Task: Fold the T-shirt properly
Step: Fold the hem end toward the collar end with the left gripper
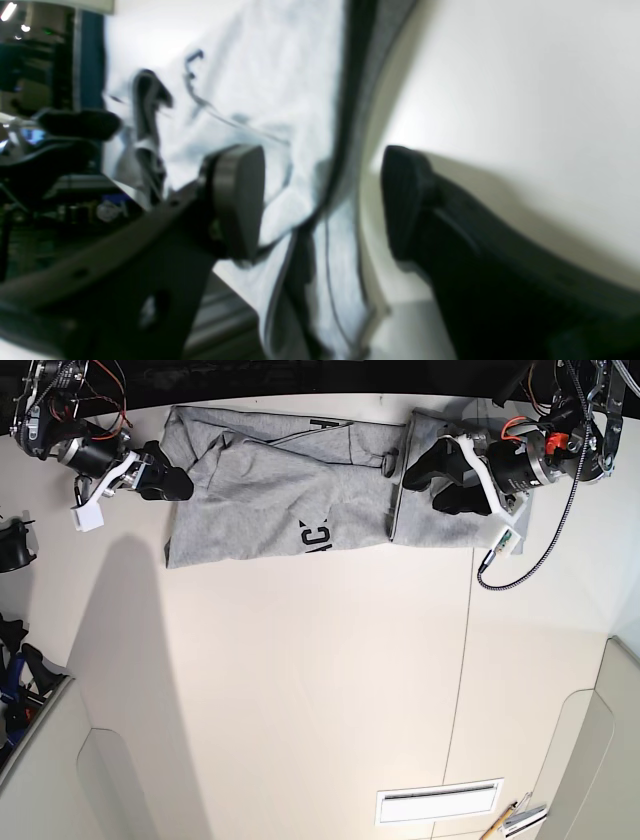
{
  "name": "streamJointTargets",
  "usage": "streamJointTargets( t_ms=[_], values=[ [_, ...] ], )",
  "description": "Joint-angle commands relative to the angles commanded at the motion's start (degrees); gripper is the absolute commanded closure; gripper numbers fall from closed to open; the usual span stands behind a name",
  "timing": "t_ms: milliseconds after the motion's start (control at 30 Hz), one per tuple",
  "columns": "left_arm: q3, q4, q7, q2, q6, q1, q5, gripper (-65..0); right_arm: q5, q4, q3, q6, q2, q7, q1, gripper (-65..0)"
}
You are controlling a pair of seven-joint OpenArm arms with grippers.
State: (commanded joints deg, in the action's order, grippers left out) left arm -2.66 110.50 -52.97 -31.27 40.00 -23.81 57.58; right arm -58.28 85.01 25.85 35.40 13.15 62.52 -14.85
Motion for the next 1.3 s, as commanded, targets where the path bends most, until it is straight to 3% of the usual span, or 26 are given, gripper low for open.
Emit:
streamJointTargets(
  t_ms=[300, 567, 600, 733, 767, 900, 1067, 1300],
  values=[
    [0.0, 0.1, -1.7, 0.0, 0.0, 1.0, 0.0, -43.7, 0.4, -1.0, -7.1, 0.42, -0.2, -0.6, 0.1, -37.1],
    [-3.7, 0.6, -1.8, 0.0, 0.0, 1.1, 1.8, -43.7, 2.6, -1.0, -8.0, 0.46, -4.8, -0.4, 0.1, -36.8],
    [-4.3, 0.9, -1.8, 0.0, 0.0, 1.1, 1.7, -43.7, 3.0, -1.0, -8.0, 0.46, -4.8, -0.4, 0.1, -32.9],
    [-7.2, 1.3, -1.9, 0.0, 0.0, 1.1, 1.8, -43.7, 4.3, -1.0, -8.0, 0.44, -4.7, -1.0, 0.1, -3.1],
    [-7.7, 1.3, -1.9, 0.0, 0.0, 1.1, 1.8, -43.6, 4.3, -1.0, -8.0, 0.44, -4.8, -1.0, 0.2, 0.0],
    [-10.4, 1.6, -2.0, 0.1, 0.0, 1.1, 4.4, -43.6, 4.8, -1.0, -8.0, 0.46, -4.7, -1.0, 0.8, 0.0],
    [-18.3, 6.1, -4.3, 2.7, 0.0, 1.1, 7.2, -43.6, 6.1, -1.0, -7.9, 0.44, -2.2, -1.0, 3.7, 0.0],
    [-26.3, 6.0, -6.4, 3.0, 0.0, -0.9, 7.3, -43.6, 6.4, -0.9, -5.7, 0.39, 5.7, -1.0, 6.0, 0.0]
  ],
)
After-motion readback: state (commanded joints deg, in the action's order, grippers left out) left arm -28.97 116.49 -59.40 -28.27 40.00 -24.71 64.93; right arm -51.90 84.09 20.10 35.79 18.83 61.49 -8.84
